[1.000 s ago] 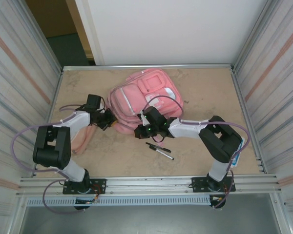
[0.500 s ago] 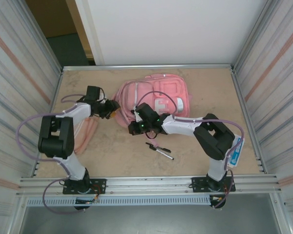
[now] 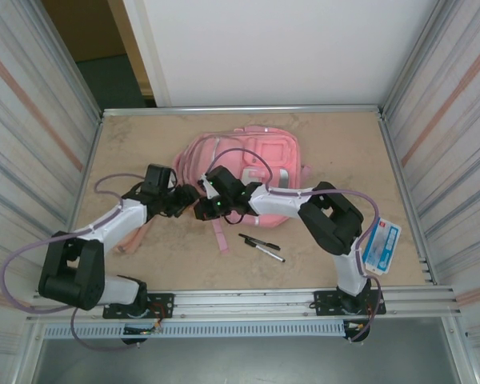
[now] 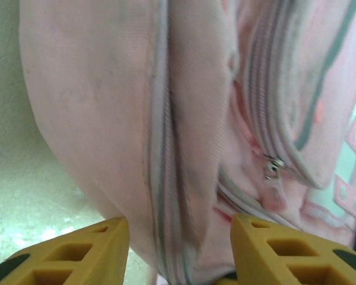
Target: Pack the student bag
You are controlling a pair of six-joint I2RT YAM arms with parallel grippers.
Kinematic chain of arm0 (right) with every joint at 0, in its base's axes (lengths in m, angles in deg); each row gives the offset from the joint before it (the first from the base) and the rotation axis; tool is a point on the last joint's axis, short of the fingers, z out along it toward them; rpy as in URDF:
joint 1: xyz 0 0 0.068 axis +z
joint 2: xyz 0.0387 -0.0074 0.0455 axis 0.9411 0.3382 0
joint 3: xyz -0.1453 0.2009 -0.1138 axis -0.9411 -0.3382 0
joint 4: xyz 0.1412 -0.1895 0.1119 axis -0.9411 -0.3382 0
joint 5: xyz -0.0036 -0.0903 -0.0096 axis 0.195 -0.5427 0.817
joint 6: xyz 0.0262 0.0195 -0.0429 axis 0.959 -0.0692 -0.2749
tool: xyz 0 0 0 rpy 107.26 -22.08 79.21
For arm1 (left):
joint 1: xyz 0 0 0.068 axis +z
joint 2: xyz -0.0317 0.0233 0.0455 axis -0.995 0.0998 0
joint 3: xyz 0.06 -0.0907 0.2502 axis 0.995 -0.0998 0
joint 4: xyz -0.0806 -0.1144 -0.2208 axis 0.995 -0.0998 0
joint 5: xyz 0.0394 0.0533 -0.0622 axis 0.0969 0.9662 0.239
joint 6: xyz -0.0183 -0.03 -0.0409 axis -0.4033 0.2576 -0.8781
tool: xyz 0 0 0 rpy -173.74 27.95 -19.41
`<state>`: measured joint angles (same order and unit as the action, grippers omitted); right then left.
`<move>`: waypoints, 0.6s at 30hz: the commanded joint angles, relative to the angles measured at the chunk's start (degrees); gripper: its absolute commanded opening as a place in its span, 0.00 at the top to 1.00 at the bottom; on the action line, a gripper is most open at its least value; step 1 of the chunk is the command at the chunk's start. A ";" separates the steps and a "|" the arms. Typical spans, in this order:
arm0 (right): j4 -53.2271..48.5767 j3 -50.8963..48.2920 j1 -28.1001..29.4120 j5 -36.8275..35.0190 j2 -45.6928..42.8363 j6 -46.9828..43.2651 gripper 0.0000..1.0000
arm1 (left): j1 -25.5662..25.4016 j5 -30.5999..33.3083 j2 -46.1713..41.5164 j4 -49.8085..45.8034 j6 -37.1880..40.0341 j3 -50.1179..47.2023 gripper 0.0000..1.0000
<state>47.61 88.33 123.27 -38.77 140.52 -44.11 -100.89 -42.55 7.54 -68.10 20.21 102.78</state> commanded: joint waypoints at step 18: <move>-7.56 -28.74 -7.39 -11.98 -25.08 -2.41 1.00 | 3.36 -4.40 7.04 0.49 3.41 6.13 1.00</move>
<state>48.64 62.08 118.00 -46.18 118.99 -45.07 -99.80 -50.53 16.39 -68.64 21.89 107.98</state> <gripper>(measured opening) 0.060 0.056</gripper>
